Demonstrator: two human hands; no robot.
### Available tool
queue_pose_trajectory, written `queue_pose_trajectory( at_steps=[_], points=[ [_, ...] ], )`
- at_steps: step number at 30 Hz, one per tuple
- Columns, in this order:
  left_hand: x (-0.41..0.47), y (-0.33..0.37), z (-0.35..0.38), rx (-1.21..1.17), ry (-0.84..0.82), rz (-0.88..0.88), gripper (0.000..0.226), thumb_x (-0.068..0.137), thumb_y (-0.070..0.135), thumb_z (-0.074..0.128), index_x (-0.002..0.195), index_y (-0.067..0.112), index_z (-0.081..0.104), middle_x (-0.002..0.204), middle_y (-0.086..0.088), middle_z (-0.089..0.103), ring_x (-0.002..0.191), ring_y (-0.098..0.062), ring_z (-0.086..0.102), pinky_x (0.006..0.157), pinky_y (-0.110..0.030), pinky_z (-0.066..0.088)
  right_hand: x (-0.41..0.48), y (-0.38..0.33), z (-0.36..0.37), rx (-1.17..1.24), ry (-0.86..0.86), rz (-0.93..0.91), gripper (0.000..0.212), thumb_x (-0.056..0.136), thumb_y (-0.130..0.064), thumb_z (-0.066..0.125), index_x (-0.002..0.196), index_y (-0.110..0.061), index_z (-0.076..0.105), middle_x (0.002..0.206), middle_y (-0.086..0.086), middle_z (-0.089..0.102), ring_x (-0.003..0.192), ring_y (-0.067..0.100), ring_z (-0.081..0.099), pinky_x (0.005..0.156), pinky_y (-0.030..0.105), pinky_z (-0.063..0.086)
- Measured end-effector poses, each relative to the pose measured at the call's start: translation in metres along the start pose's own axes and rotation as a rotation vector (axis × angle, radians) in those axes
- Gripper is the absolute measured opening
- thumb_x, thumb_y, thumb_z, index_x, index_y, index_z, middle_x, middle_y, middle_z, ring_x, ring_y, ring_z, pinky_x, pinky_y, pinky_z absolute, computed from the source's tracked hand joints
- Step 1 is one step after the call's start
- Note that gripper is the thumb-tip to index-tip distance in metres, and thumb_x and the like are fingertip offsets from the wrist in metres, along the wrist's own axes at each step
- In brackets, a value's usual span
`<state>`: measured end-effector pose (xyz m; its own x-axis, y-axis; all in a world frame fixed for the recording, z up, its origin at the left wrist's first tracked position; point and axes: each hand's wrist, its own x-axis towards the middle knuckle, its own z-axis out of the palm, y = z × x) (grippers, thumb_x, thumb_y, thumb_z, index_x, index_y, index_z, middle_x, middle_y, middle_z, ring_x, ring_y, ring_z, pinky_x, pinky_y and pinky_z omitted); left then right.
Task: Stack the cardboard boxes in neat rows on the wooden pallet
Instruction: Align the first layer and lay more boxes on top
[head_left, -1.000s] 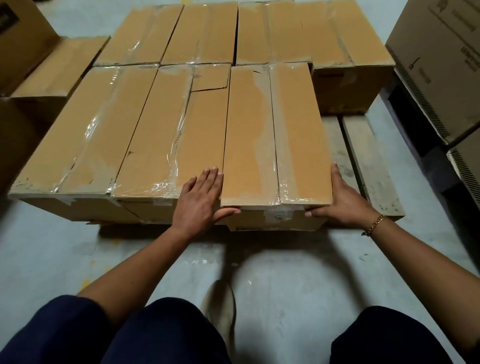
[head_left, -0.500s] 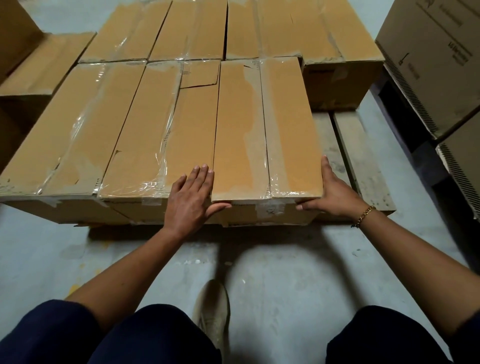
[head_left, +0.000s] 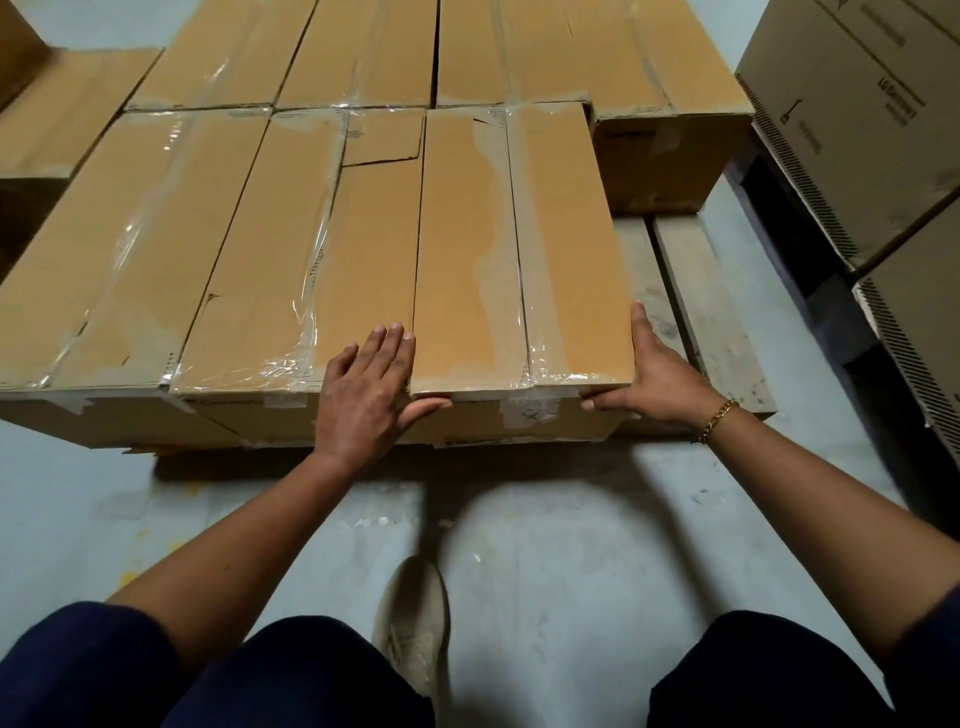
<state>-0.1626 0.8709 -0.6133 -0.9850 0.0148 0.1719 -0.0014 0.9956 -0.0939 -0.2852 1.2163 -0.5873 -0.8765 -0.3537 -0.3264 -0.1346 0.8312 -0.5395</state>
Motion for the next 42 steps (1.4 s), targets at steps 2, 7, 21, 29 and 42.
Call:
queue_pose_trajectory(
  at_steps=[2, 7, 21, 29, 42],
  points=[
    [0.001, 0.0, 0.0, -0.007, -0.004, -0.003, 0.097, 0.092, 0.083, 0.028, 0.152, 0.009, 0.045, 0.16, -0.012, 0.043, 0.149, -0.027, 0.04, 0.114, -0.046, 0.034, 0.001, -0.001, -0.001, 0.0, 0.0, 0.006, 0.152, 0.064, -0.053, 0.092, 0.157, -0.025, -0.026, 0.164, 0.009, 0.031, 0.142, 0.032, 0.042, 0.114, 0.04, 0.039],
    [0.001, 0.001, 0.001, -0.024, -0.025, -0.007, 0.097, 0.092, 0.083, 0.026, 0.152, 0.008, 0.045, 0.159, -0.012, 0.043, 0.149, -0.028, 0.04, 0.113, -0.047, 0.035, 0.003, 0.0, 0.0, -0.001, 0.002, 0.014, 0.153, 0.063, -0.053, 0.092, 0.157, -0.026, -0.026, 0.163, 0.008, 0.033, 0.142, 0.031, 0.042, 0.114, 0.04, 0.038],
    [-0.001, -0.017, -0.037, -0.096, -0.379, 0.101, 0.103, 0.089, 0.085, -0.007, 0.163, 0.013, -0.007, 0.171, -0.01, -0.012, 0.158, -0.026, -0.01, 0.129, -0.048, 0.002, -0.033, -0.044, -0.029, -0.304, -0.182, 0.121, 0.139, 0.073, -0.069, 0.077, 0.16, -0.018, -0.019, 0.17, 0.003, -0.015, 0.157, 0.025, 0.008, 0.123, 0.045, 0.026],
    [0.011, -0.046, -0.189, -0.181, -0.398, 0.04, 0.101, 0.09, 0.082, -0.01, 0.165, 0.016, 0.003, 0.172, -0.004, -0.003, 0.159, -0.023, -0.006, 0.128, -0.051, 0.001, -0.085, -0.145, -0.115, -0.334, -0.127, 0.062, 0.111, 0.087, -0.078, 0.049, 0.163, -0.017, -0.003, 0.171, 0.001, -0.005, 0.157, 0.021, 0.005, 0.124, 0.043, 0.017],
    [-0.065, -0.156, -0.501, -0.283, -0.402, -0.244, 0.105, 0.086, 0.087, -0.008, 0.165, 0.022, 0.014, 0.173, -0.002, 0.006, 0.16, -0.021, 0.002, 0.128, -0.051, 0.008, -0.2, -0.412, -0.218, -0.27, -0.238, -0.108, 0.098, 0.093, -0.074, 0.041, 0.163, -0.02, -0.001, 0.171, -0.003, -0.003, 0.157, 0.017, 0.007, 0.124, 0.043, 0.016]
  ],
)
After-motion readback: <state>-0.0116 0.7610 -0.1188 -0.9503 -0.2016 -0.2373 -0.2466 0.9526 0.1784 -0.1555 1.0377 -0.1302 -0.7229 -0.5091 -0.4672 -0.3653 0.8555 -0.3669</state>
